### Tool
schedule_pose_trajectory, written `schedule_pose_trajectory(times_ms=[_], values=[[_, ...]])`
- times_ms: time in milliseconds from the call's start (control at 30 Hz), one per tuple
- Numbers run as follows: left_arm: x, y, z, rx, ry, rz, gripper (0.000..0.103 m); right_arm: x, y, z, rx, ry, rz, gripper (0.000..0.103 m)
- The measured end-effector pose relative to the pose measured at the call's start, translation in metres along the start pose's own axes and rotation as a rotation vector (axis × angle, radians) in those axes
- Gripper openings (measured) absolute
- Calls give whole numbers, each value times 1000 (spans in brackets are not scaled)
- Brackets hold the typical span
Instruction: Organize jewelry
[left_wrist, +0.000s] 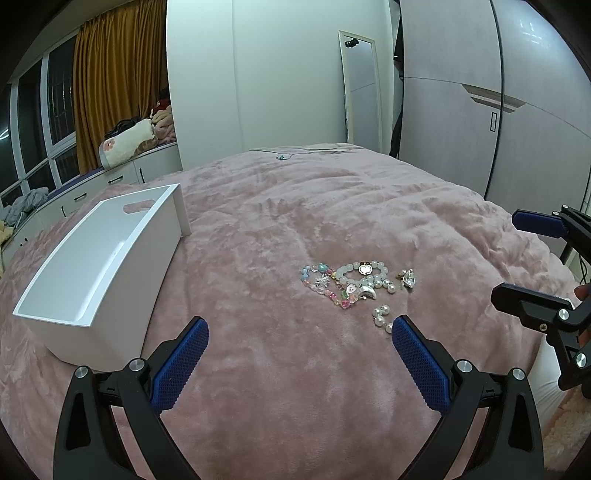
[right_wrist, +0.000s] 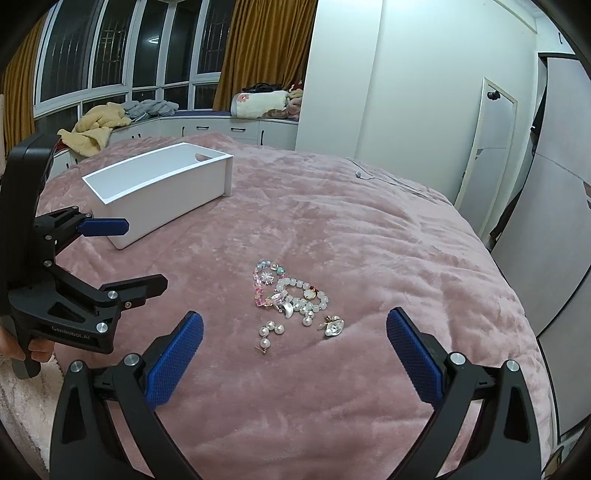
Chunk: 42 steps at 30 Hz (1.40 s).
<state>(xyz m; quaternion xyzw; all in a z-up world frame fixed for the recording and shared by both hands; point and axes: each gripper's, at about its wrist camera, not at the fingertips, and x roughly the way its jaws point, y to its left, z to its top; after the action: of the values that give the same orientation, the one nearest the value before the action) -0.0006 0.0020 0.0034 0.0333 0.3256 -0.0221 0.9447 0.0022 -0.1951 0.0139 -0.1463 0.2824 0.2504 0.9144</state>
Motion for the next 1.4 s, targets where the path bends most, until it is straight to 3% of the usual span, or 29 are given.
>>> schedule_pose_trajectory(times_ms=[1400], values=[[0, 0, -1, -3, 6, -7, 101, -1, -3, -1, 6, -6, -8, 98]])
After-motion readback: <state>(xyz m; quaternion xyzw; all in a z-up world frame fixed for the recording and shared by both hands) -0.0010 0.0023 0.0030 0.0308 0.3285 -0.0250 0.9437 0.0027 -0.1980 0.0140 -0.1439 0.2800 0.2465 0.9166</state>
